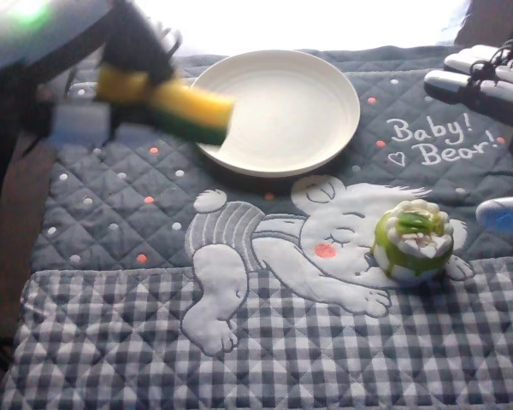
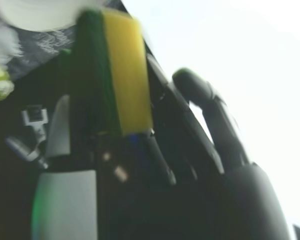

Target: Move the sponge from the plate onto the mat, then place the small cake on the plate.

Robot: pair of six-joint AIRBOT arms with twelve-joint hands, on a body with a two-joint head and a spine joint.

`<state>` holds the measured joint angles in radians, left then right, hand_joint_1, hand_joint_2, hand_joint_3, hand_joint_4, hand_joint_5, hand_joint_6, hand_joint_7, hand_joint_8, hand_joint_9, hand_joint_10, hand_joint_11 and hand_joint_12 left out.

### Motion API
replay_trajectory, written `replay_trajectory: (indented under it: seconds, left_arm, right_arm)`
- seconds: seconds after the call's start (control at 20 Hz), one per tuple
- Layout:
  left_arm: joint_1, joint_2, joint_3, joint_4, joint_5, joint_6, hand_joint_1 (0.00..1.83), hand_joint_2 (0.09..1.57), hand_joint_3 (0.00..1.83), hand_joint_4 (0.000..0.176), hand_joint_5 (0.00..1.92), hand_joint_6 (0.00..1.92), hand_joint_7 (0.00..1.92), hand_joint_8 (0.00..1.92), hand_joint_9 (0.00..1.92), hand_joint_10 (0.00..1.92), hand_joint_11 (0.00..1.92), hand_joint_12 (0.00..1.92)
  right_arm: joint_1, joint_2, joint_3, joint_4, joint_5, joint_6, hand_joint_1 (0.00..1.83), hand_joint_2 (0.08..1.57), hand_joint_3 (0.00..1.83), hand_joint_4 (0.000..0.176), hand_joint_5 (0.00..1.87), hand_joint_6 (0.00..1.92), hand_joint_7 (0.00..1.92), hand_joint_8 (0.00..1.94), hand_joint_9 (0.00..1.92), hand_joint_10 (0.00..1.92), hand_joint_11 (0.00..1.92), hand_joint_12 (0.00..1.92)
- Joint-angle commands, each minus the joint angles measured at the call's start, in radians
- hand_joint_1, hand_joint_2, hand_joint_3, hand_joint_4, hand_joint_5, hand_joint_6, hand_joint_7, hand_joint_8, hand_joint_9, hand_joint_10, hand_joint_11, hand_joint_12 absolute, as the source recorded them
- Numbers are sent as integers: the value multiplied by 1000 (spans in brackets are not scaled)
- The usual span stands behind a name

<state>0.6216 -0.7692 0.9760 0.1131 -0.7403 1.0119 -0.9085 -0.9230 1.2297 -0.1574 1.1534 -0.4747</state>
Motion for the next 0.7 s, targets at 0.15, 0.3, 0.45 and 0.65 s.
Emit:
replay_trajectory:
  seconds: [0.15, 0.3, 0.45, 0.65]
  left_arm:
    - [104, 28, -51, -19, -143, -26, 1285, 1067, 0, 0, 1327, 19, 1039, 1169, 1011, 1198, 871, 1561]
    - [180, 5, -51, -50, -122, -52, 1285, 1060, 0, 0, 1340, 15, 1066, 1102, 960, 1108, 781, 1505]
    - [230, -18, -46, -95, -123, -52, 1296, 1015, 5, 0, 1346, 54, 1221, 800, 1020, 819, 718, 1342]
    - [258, -24, -43, -131, -140, -52, 923, 930, 0, 0, 841, 0, 1019, 15, 919, 350, 459, 1269]
  right_arm:
    - [12, 9, -3, 42, 120, 4, 464, 1121, 0, 143, 46, 11, 0, 0, 0, 0, 104, 46]
    - [12, 8, -2, 42, 122, 4, 454, 1116, 0, 162, 90, 18, 24, 8, 22, 8, 145, 68]
    - [12, -13, -1, 37, 129, 7, 467, 1133, 3, 143, 111, 2, 56, 3, 40, 2, 85, 56]
    - [11, -36, 4, -2, 111, 39, 639, 977, 0, 173, 19, 0, 14, 0, 6, 0, 81, 65]
